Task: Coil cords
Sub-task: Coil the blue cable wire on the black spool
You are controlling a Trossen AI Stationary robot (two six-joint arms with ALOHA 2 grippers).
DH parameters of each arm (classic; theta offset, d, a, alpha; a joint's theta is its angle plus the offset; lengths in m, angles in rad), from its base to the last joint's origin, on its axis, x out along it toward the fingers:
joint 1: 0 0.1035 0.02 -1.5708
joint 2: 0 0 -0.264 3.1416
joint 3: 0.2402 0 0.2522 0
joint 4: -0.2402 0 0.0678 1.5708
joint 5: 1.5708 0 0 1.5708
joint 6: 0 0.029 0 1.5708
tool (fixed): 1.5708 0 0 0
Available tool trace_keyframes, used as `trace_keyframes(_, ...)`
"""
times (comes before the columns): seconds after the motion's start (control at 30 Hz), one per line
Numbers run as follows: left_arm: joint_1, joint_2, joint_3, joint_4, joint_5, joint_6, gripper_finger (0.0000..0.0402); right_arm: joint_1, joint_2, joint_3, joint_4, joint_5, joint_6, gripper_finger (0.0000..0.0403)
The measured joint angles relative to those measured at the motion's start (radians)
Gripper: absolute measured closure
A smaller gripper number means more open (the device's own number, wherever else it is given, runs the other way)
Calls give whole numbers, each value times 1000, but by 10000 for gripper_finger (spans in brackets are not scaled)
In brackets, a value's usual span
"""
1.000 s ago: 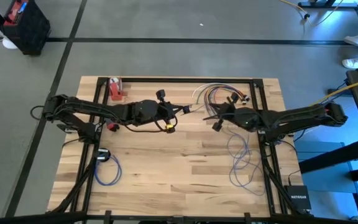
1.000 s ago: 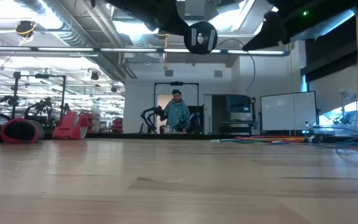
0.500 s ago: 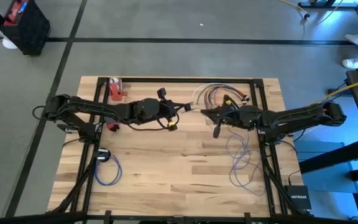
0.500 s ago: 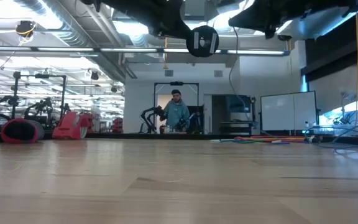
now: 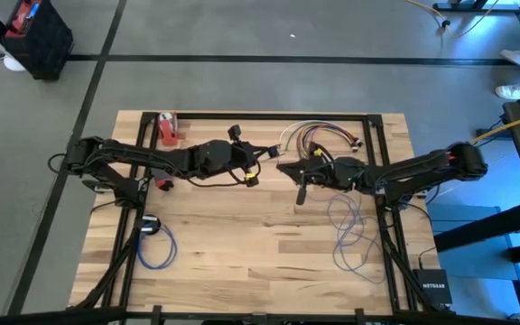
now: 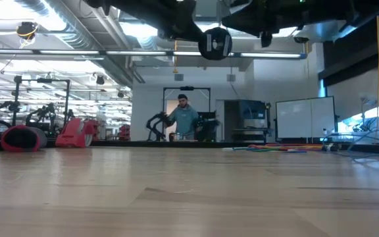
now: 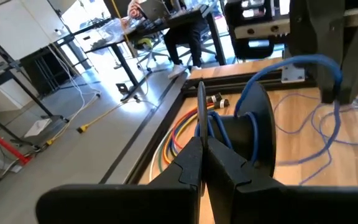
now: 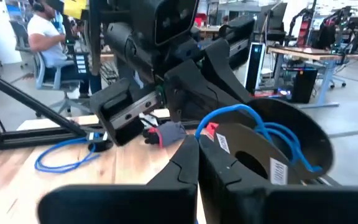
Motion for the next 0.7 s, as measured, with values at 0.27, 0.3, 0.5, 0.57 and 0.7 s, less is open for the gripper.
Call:
trace_keyframes(0.27,0,0,0,23,0,-19,396,0,94,49,43,0,-12,401)
trace_keyframes(0.3,0,0,0,23,0,-19,396,0,105,60,42,0,-16,401)
trace_keyframes(0.5,-1,0,0,26,1,-27,396,0,168,136,15,1,-64,401)
trace_keyframes(0.57,-3,0,0,32,1,-28,396,0,183,153,-13,9,-69,401)
trace_keyframes(0.7,-4,0,0,70,1,-63,396,0,202,162,-71,39,-92,401)
